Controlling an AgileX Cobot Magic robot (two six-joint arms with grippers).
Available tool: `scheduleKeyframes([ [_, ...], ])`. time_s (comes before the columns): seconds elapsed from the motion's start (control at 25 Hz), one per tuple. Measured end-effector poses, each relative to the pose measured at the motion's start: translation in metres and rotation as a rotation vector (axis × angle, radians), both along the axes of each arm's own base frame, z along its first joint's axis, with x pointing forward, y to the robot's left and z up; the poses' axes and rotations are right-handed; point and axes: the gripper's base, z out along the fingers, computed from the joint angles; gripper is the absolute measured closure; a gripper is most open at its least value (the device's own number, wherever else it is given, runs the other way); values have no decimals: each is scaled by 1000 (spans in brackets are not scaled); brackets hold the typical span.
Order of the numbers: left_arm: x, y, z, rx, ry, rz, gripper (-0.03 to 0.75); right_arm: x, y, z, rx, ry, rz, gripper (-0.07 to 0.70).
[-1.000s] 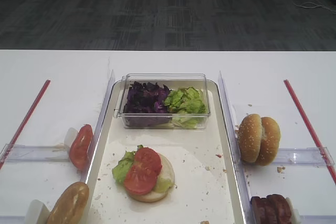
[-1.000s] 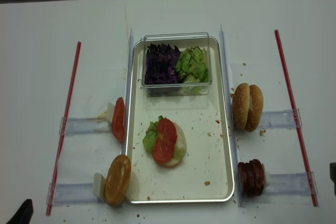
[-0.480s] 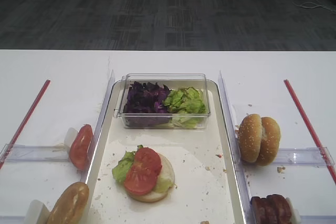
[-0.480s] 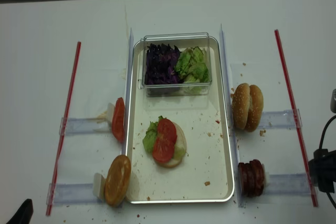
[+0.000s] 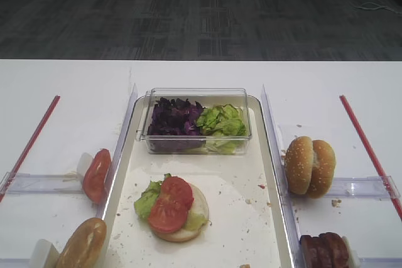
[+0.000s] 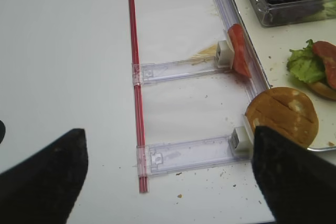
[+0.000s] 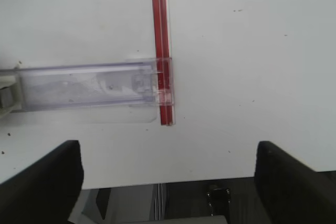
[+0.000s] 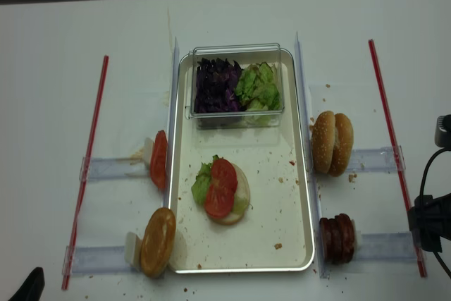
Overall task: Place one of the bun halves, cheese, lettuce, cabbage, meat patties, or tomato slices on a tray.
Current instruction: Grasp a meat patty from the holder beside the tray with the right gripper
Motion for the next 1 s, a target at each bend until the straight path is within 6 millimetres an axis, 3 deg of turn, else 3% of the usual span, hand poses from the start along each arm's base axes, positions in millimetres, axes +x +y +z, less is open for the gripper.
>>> scheduleKeyframes([
  [0.24, 0, 0, 0, 0, 0, 0, 99, 0, 0, 0, 2, 0, -3, -53],
  [0.6, 0, 0, 0, 0, 0, 0, 99, 8, 6, 23, 68, -8, -38, -53],
  [1.0, 0, 0, 0, 0, 0, 0, 99, 9, 15, 19, 166, 75, -37, -53],
])
